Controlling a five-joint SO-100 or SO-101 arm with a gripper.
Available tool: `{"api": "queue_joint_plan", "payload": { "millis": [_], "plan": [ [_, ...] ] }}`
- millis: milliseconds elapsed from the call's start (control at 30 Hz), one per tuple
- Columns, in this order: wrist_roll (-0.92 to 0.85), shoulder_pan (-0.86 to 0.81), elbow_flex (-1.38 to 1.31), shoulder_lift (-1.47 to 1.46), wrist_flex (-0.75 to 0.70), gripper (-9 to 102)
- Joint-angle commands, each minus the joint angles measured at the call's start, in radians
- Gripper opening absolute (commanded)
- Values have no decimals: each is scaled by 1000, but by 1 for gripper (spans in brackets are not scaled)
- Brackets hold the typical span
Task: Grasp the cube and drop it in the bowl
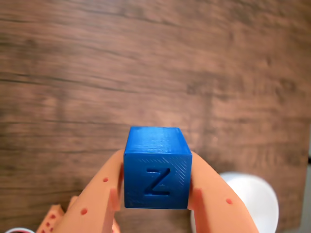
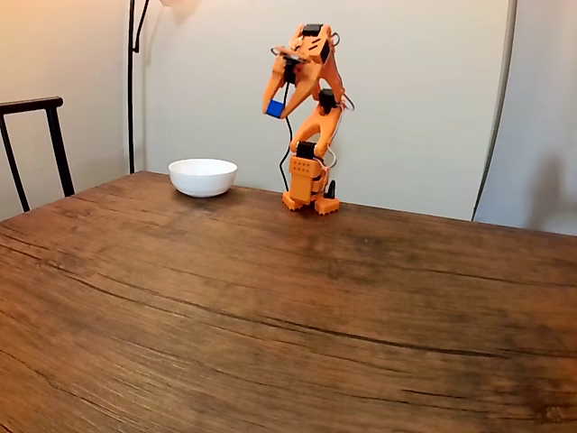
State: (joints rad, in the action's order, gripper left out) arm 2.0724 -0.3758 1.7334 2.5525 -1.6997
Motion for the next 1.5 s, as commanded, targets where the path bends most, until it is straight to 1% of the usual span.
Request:
{"api": "queue_joint_plan", "payload": {
  "millis": [0, 167, 333, 467, 600, 800, 900, 1100, 1300, 1467],
  "plan": [
    [40, -71, 83, 106, -35, 8],
    [40, -215, 193, 258, 8, 8],
    [41, -422, 267, 344, 61, 8],
    [46, -569, 287, 354, 115, 8],
    [48, -680, 288, 350, 198, 8],
    [40, -888, 296, 348, 272, 8],
    [38, -979, 362, 348, 350, 8],
    [37, -1109, 569, 348, 577, 8],
    [37, -1161, 758, 348, 736, 8],
    [38, -1216, 885, 348, 922, 8]
  ]
}}
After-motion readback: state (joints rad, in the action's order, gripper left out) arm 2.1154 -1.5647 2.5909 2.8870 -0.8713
